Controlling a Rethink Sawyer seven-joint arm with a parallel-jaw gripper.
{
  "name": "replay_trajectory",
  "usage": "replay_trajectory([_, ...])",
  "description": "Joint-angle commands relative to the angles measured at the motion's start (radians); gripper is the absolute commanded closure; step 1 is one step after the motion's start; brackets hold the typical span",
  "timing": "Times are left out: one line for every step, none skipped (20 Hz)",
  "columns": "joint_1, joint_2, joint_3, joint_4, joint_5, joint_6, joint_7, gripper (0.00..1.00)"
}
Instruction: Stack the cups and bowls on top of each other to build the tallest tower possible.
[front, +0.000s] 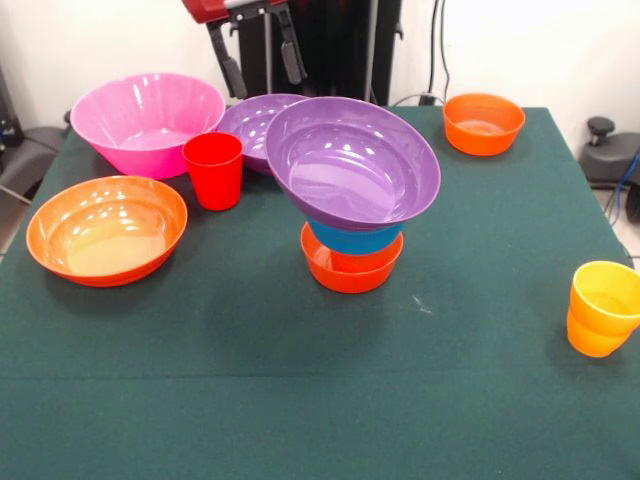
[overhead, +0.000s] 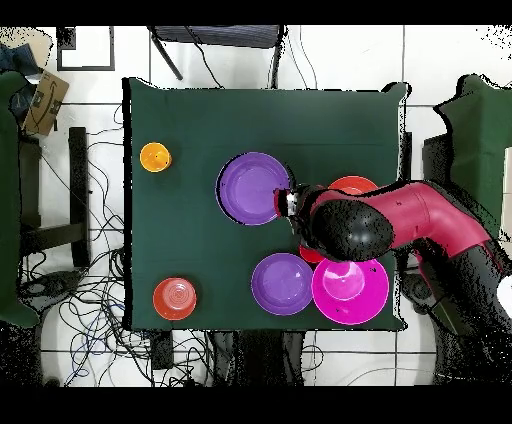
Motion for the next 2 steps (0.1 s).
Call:
replay_trajectory([0.037,-0.019,-0.069,-0.025,-0.051,-0.018,-0.109,0.0])
replay_trajectory([0.037,-0.017,-0.072,-0.024,-0.054,-0.017,-0.111,0.0])
